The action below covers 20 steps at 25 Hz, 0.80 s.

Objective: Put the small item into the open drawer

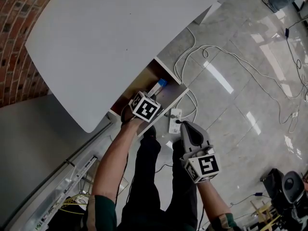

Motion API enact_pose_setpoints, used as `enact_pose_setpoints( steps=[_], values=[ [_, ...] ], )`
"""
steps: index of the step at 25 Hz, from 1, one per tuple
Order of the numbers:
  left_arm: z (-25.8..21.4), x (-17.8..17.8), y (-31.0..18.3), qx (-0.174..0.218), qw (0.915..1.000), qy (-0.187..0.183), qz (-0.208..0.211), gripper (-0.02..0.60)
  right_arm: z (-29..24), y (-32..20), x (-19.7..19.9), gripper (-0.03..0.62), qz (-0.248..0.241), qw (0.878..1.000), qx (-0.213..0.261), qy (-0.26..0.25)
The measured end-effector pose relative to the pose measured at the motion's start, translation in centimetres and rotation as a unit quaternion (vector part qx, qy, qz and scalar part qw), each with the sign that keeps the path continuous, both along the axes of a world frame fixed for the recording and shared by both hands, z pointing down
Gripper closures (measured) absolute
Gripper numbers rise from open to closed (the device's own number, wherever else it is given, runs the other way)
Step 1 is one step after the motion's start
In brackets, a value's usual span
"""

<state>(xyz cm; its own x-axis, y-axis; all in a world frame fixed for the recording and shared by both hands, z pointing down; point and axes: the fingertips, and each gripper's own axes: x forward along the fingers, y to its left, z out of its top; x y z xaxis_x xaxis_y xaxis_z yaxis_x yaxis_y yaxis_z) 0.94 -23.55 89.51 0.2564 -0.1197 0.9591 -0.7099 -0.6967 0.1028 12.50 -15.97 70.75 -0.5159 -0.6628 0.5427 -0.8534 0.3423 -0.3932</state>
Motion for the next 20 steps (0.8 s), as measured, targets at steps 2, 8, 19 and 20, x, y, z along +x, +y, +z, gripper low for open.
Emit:
enact_pose_setpoints(
  steps=[2, 8, 19, 20],
  values=[
    [-0.2, 0.1, -0.5, 0.008, 1.0, -0.001, -0.005, 0.492, 0.3, 0.2, 0.1, 0.571, 0.002, 1.0, -0.002, 0.0],
    [1.0, 0.4, 0.1, -0.004, 0.9999, -0.008, 0.011, 0.488, 0.4, 0.0, 0.5, 0.571, 0.008, 1.0, -0.003, -0.004],
    [1.1, -1.2, -0.4, 0.016, 0.9997, -0.02, -0.003, 0.402, 0.9, 0.2, 0.9, 0.571, 0.025, 1.0, -0.018, -0.006],
    [1.0, -1.3, -0.4, 0.018, 0.9996, -0.017, -0.01, 0.387, 0.9, 0.2, 0.8, 0.571, 0.024, 1.0, -0.017, -0.006]
  ],
)
